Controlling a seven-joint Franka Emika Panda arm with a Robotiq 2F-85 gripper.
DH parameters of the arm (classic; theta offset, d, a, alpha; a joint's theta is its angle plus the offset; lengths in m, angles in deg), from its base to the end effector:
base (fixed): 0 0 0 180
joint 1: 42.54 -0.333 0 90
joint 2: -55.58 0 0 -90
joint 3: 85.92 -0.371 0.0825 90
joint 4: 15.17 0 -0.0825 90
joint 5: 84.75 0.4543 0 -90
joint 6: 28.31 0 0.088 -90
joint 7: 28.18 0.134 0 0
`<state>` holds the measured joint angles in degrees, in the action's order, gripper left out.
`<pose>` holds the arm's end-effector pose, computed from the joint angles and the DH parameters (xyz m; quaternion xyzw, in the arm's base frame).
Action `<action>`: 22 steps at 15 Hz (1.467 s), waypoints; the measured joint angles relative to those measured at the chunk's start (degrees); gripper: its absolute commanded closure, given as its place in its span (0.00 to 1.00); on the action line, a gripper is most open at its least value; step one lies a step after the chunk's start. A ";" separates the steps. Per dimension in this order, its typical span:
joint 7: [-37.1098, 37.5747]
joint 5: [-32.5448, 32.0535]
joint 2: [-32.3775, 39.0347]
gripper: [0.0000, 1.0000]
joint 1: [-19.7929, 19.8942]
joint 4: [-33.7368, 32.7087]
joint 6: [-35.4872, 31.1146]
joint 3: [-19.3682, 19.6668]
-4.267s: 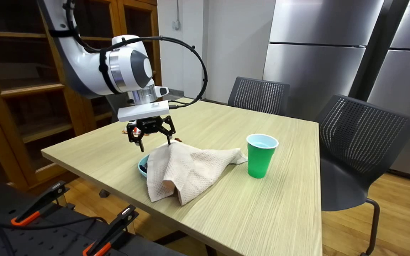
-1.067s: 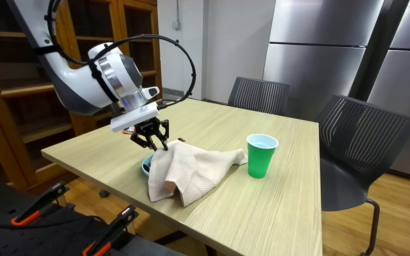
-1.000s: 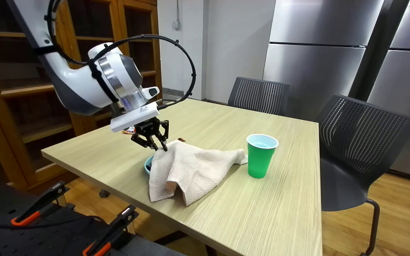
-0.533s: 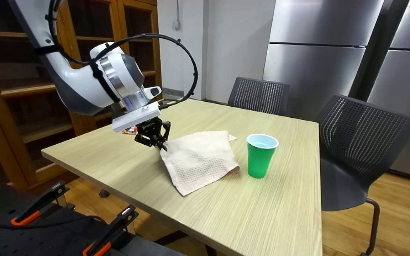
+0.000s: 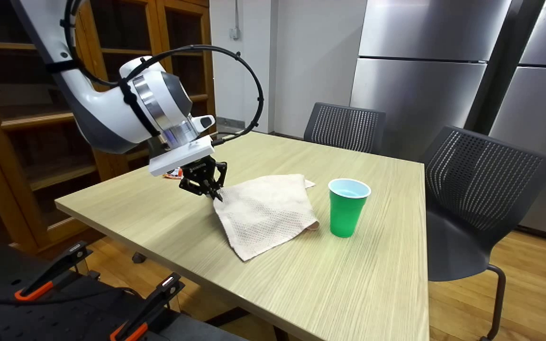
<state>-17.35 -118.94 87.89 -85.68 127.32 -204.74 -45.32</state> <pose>0.5038 0.0178 0.0815 0.9403 0.2694 0.0488 0.2021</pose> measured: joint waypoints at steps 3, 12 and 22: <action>-0.61 0.00 -0.71 0.99 0.08 0.72 0.11 -0.24; -2.29 -0.05 -4.15 0.18 0.05 4.75 0.38 -0.39; -15.35 2.79 -14.64 0.00 9.03 9.45 7.11 -9.80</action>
<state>-32.70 -116.15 73.24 -76.65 136.77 -197.63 -55.12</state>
